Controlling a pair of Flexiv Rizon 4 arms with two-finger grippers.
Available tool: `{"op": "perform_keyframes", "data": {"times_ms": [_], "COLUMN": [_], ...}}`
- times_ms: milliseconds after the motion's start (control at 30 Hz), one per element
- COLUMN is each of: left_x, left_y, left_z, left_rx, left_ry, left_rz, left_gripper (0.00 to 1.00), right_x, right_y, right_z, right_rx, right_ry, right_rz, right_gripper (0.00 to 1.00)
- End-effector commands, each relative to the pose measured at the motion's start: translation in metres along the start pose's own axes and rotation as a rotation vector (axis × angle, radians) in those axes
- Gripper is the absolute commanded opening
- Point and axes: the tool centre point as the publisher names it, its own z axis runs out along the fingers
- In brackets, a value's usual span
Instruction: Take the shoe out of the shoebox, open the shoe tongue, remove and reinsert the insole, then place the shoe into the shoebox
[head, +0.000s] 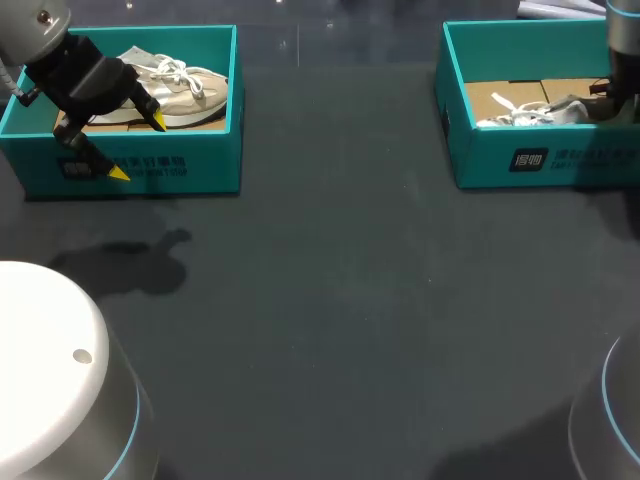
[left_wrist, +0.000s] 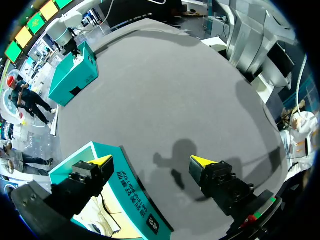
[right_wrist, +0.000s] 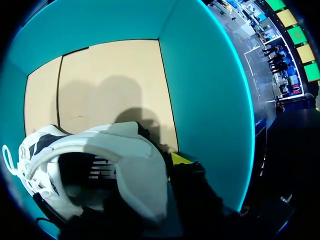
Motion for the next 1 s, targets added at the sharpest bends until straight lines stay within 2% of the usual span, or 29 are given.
{"op": "perform_keyframes", "data": {"times_ms": [33, 500, 733, 1000], "left_x": [0.001, 0.001, 0.001, 0.001], "left_y": [0.0, 0.0, 0.0, 0.0], "left_z": [0.0, 0.0, 0.0, 0.0], "left_rx": [-0.003, -0.003, -0.003, -0.003], "left_ry": [-0.001, -0.001, -0.001, -0.001], "left_rz": [0.001, 0.001, 0.001, 0.001], "left_gripper": [1.0, 1.0, 1.0, 1.0], "right_x": [0.0, 0.002, 0.004, 0.005], "right_y": [0.002, 0.0, -0.003, -0.005], "right_z": [0.0, 0.0, -0.004, -0.014], "right_rx": [0.008, 0.023, 0.026, 0.021], "right_ry": [0.003, 0.022, 0.041, 0.059], "right_rz": [0.002, -0.01, -0.023, -0.03], "right_gripper": [0.2, 0.32, 0.45, 0.49]}}
